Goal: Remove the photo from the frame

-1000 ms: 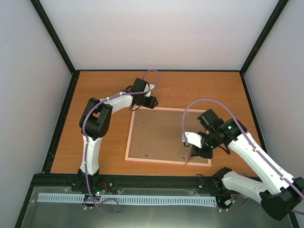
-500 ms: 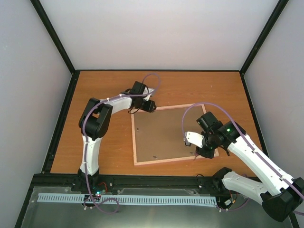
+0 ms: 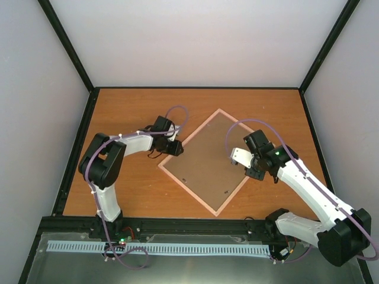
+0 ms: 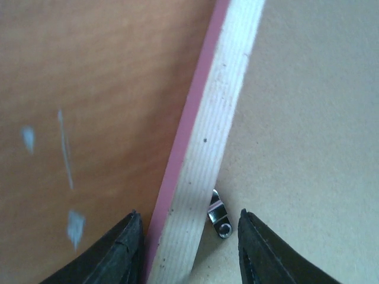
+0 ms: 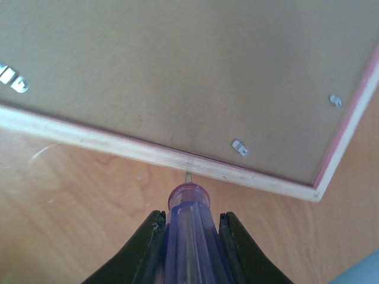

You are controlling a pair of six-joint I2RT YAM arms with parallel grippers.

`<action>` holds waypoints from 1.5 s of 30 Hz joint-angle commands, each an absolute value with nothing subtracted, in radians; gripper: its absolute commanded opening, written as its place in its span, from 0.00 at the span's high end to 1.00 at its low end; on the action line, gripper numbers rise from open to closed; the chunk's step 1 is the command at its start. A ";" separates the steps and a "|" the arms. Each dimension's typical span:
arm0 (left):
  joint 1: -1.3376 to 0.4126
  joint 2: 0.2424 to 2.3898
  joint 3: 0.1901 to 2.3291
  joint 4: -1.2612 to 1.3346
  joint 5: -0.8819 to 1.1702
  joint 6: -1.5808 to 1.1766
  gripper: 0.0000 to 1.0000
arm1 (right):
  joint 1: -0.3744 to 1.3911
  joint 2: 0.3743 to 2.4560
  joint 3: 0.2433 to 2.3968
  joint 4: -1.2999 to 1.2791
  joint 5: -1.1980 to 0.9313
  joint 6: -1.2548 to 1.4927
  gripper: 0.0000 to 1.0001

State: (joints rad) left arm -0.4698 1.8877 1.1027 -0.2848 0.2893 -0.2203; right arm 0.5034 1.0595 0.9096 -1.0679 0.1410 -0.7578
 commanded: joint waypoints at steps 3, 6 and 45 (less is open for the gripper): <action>-0.480 1.751 0.941 -0.296 0.317 -0.320 0.56 | 0.430 1.145 0.933 -0.866 0.127 -0.801 0.97; -0.480 1.685 0.856 -0.274 0.333 -0.370 0.57 | 0.415 1.186 0.954 -0.829 0.114 -0.792 0.97; -0.541 1.182 0.412 -0.246 0.234 -0.741 0.58 | 0.439 1.428 1.296 -0.683 -0.656 -0.307 0.97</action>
